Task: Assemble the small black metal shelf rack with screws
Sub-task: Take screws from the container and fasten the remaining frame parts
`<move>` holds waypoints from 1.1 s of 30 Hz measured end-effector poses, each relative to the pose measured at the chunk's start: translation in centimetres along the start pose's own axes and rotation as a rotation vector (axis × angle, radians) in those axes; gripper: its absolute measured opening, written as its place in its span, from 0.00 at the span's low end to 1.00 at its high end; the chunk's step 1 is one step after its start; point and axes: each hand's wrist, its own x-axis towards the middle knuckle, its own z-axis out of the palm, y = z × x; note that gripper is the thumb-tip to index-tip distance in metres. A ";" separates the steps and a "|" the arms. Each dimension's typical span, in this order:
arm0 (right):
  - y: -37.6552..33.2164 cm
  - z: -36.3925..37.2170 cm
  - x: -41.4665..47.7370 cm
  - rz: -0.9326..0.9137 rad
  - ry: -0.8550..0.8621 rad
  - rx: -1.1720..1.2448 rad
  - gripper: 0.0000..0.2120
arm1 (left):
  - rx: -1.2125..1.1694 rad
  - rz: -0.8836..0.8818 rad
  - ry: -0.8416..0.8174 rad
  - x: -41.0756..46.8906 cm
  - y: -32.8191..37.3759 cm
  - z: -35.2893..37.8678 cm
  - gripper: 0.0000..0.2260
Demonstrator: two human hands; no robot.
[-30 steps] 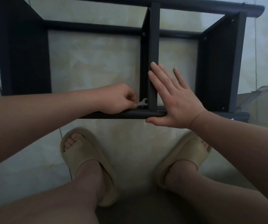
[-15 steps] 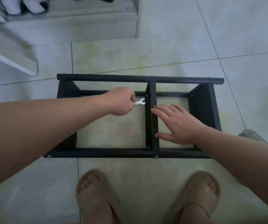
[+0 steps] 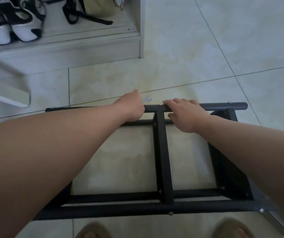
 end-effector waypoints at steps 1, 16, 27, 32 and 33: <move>0.2 0.2 0.2 0.016 0.013 -0.018 0.17 | -0.002 -0.008 -0.005 0.3 -0.1 0.2 0.06; -1.9 -5.9 -10.9 -0.017 0.226 -0.117 0.15 | 0.066 0.087 -0.003 -7.6 3.0 -5.8 0.09; -9.5 -1.6 -26.0 -0.018 0.166 -0.037 0.13 | 0.079 -0.012 -0.045 -23.4 2.8 -2.9 0.14; -11.4 0.9 -29.1 -0.017 0.184 0.003 0.13 | -0.044 -0.077 0.022 -27.6 1.3 0.4 0.12; -11.7 1.1 -29.4 -0.018 0.189 0.011 0.14 | -0.090 -0.088 0.054 -28.1 1.3 0.8 0.12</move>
